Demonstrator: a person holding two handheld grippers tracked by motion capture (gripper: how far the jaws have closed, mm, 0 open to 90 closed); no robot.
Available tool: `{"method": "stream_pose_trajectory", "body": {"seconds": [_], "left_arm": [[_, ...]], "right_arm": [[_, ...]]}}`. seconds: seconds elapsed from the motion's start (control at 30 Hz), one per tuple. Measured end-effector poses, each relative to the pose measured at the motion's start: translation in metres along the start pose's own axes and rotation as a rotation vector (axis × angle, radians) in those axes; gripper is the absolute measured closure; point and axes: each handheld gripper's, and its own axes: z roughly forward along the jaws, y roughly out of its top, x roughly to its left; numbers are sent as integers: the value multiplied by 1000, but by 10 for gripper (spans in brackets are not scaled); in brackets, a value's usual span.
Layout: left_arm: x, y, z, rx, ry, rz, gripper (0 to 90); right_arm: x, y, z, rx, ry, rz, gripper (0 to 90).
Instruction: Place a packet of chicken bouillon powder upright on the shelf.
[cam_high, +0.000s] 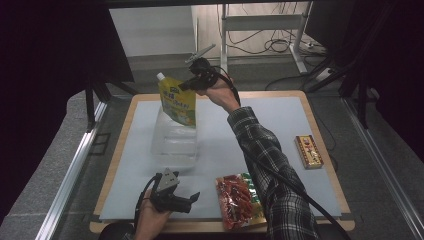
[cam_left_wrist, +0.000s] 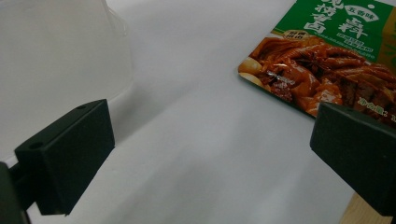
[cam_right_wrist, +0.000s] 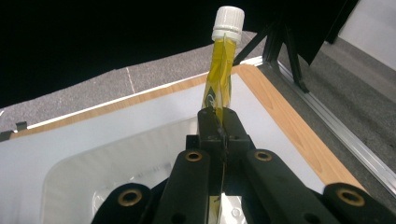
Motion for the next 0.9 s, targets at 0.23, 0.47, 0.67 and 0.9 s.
{"method": "stream_pose_trajectory", "body": {"seconds": [0.23, 0.47, 0.67, 0.9], "left_arm": [[0, 0, 0, 5, 1, 4, 0], [0, 0, 0, 7, 1, 4, 0], [-1, 0, 2, 12, -2, 9, 0], [-2, 0, 2, 13, -1, 11, 0]], "right_arm": [[-3, -10, 14, 34, 2, 3, 892], [-5, -12, 15, 30, 2, 16, 891], [-4, -15, 19, 33, -1, 28, 892], [-3, -20, 23, 16, -24, 37, 893]]}}
